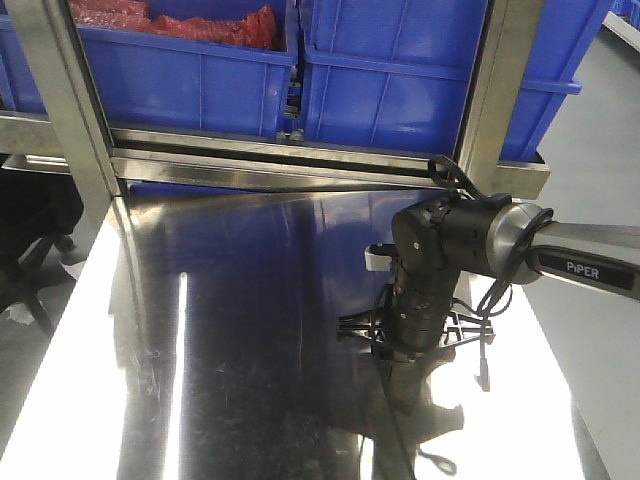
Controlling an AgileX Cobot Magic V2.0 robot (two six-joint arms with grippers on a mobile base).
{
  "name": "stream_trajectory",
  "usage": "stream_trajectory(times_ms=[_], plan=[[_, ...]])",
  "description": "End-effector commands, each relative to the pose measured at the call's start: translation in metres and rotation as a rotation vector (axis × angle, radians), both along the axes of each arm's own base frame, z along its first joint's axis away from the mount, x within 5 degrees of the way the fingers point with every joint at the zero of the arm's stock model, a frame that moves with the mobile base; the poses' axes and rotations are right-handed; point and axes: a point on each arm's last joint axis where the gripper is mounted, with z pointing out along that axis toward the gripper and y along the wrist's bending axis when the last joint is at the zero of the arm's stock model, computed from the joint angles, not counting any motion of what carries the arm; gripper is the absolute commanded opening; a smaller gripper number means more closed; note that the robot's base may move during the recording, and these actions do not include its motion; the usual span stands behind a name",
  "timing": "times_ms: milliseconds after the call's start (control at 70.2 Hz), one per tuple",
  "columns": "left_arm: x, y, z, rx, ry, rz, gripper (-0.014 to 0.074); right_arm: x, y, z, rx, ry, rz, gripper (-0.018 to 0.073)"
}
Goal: Move and align brake pads A on conveyor
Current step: 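Lift the brake pad off the table with the right gripper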
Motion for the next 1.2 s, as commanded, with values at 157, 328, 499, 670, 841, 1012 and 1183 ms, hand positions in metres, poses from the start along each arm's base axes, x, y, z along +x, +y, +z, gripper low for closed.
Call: stream_trajectory(times_ms=[157,328,499,670,841,1012,1183], plan=[[0.004,-0.002,0.014,-0.036,-0.089,-0.011,-0.0008,0.004,-0.003,0.029,0.016,-0.109,0.027,0.0066],[0.004,-0.002,0.014,-0.036,-0.089,-0.011,-0.0008,0.002,-0.007,0.043,0.003,-0.150,0.044,0.0010],[0.004,-0.002,0.014,-0.036,-0.089,-0.011,-0.0008,-0.001,-0.014,0.068,-0.018,-0.230,0.081,0.0012],[0.004,-0.002,0.014,-0.036,-0.089,-0.011,-0.0008,-0.012,-0.027,0.102,-0.085,-0.299,0.214,0.0014],[0.004,-0.002,0.014,-0.036,-0.089,-0.011,-0.0008,-0.024,-0.046,0.135,-0.050,-0.362,0.243,0.0015],[0.004,-0.002,0.014,-0.036,-0.089,-0.011,-0.0008,-0.037,-0.070,0.171,-0.017,-0.458,0.228,0.0015],[0.004,-0.002,0.014,-0.036,-0.089,-0.011,-0.0008,-0.056,-0.091,0.196,-0.031,-0.529,0.224,0.0015]])
